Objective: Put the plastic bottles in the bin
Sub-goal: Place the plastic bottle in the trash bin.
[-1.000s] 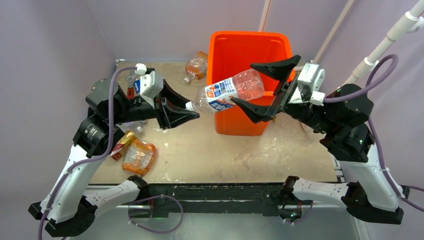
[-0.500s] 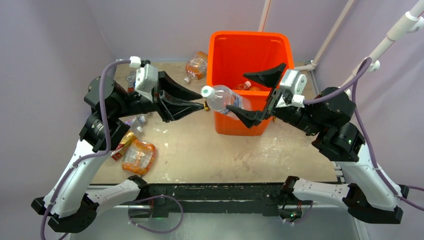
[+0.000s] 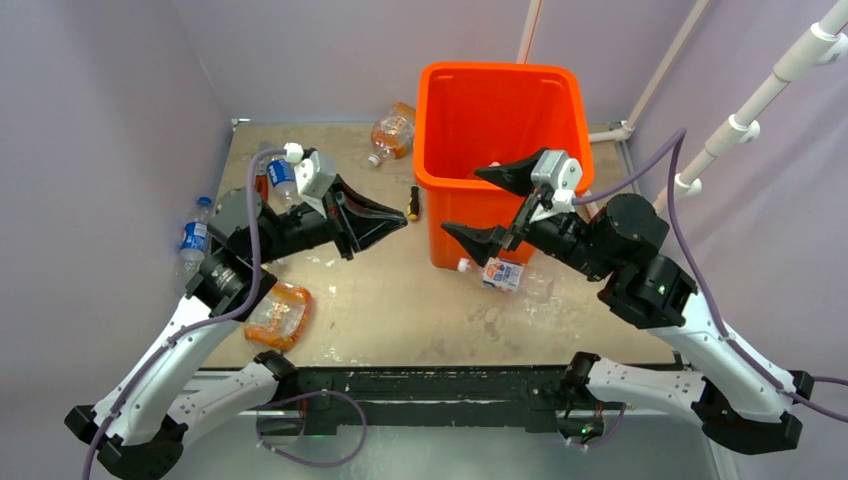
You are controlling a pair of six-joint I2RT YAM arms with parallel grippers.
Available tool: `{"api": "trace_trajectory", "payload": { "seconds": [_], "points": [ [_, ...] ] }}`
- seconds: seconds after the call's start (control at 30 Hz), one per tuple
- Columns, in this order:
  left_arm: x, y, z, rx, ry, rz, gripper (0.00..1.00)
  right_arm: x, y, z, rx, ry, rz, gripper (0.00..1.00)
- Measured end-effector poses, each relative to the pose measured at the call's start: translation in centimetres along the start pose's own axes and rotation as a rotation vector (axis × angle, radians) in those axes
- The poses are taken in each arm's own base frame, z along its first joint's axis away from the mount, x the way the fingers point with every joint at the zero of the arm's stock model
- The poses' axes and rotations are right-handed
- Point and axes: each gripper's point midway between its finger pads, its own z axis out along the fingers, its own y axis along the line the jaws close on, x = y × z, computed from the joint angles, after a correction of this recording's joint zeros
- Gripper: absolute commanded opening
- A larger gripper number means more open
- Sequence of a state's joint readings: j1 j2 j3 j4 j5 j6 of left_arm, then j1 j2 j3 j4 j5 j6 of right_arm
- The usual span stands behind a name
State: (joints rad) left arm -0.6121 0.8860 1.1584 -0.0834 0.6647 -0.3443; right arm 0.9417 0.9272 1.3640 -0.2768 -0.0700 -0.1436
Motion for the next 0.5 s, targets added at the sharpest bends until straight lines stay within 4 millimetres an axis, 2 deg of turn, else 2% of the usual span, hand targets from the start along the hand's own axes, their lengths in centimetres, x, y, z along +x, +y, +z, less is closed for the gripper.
{"api": "trace_trajectory", "payload": {
  "seconds": [0.07,0.17,0.3,0.4,0.5],
  "points": [
    [1.4,1.5,-0.4,-0.087,0.008,-0.032,0.4,0.3,0.2,0.0,0.0,-0.011,0.027,0.99],
    [3.6,4.1,-1.4,-0.239,0.021,-0.077,0.5,0.5,0.5,-0.6,0.001,-0.038,0.065,0.99],
    [7.8,6.8,-2.4,-0.382,0.075,-0.161,0.56,0.7,0.8,-2.3,0.003,-0.076,0.113,0.99],
    [12.3,8.3,-3.2,-0.456,0.138,-0.258,0.58,1.1,1.2,-3.9,0.004,-0.1,0.159,0.99],
    [16.6,8.9,-4.4,-0.512,0.167,-0.348,0.61,2.7,1.6,-5.8,0.009,-0.103,0.216,0.99]
  ]
}}
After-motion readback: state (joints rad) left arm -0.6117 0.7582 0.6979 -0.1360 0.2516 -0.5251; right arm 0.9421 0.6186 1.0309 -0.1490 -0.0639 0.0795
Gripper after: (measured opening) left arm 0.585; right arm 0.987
